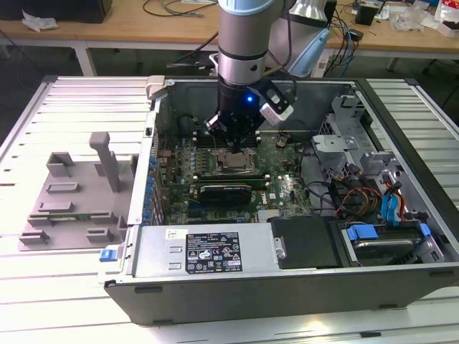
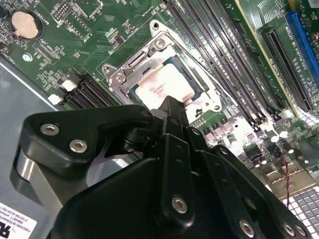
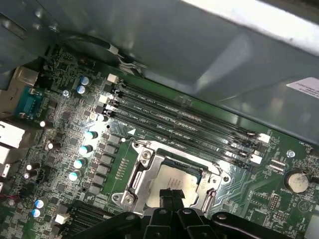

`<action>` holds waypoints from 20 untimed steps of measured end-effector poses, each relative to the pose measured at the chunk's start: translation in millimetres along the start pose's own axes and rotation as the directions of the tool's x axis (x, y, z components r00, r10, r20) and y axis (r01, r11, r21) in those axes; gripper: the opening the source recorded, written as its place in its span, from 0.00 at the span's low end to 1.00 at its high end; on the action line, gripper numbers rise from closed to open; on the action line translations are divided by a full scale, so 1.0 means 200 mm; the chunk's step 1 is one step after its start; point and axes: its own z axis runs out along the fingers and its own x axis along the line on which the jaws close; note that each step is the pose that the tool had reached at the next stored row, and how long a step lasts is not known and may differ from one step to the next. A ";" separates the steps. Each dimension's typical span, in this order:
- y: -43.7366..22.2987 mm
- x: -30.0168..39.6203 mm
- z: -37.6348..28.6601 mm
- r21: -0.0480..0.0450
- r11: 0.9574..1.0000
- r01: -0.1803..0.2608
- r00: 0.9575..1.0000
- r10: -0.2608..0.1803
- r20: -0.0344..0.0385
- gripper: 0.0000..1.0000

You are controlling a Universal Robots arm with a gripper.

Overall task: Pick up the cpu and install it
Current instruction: 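Close the cpu cover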

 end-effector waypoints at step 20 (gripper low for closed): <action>0.014 0.046 0.044 0.005 0.966 -0.259 0.966 0.259 0.002 0.11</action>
